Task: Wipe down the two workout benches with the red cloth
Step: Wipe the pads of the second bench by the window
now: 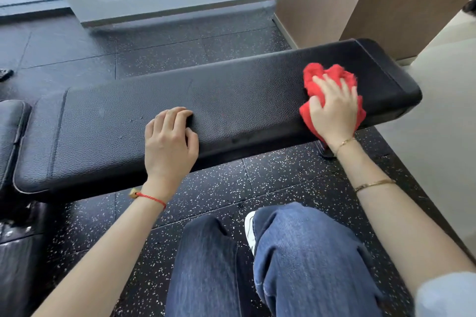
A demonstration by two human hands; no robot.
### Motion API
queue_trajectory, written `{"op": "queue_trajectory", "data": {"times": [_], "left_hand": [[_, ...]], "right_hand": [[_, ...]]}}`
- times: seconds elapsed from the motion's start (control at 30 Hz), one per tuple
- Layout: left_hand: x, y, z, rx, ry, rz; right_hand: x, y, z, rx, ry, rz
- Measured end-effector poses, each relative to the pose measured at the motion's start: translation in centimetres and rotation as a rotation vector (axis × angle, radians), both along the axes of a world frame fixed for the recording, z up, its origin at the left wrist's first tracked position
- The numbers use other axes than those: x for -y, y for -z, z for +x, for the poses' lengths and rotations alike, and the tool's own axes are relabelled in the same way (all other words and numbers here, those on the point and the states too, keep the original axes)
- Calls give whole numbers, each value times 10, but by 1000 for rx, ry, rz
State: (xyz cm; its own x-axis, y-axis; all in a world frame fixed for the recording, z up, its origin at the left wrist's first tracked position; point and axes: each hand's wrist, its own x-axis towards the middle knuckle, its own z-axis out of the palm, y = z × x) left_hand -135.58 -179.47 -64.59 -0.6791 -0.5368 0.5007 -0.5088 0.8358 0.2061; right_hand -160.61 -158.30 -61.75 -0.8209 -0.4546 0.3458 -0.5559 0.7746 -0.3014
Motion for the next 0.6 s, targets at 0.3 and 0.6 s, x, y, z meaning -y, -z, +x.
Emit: {"op": "queue_trajectory", "data": {"times": [0.3,0.6], "left_hand": [[0,3,-1,-11,-9,-20],[0,1,1,-28,18,-9]], "right_hand": [[16,31,72,-190,-306,-155],[-16,33,26,-184,-202,-196]]}}
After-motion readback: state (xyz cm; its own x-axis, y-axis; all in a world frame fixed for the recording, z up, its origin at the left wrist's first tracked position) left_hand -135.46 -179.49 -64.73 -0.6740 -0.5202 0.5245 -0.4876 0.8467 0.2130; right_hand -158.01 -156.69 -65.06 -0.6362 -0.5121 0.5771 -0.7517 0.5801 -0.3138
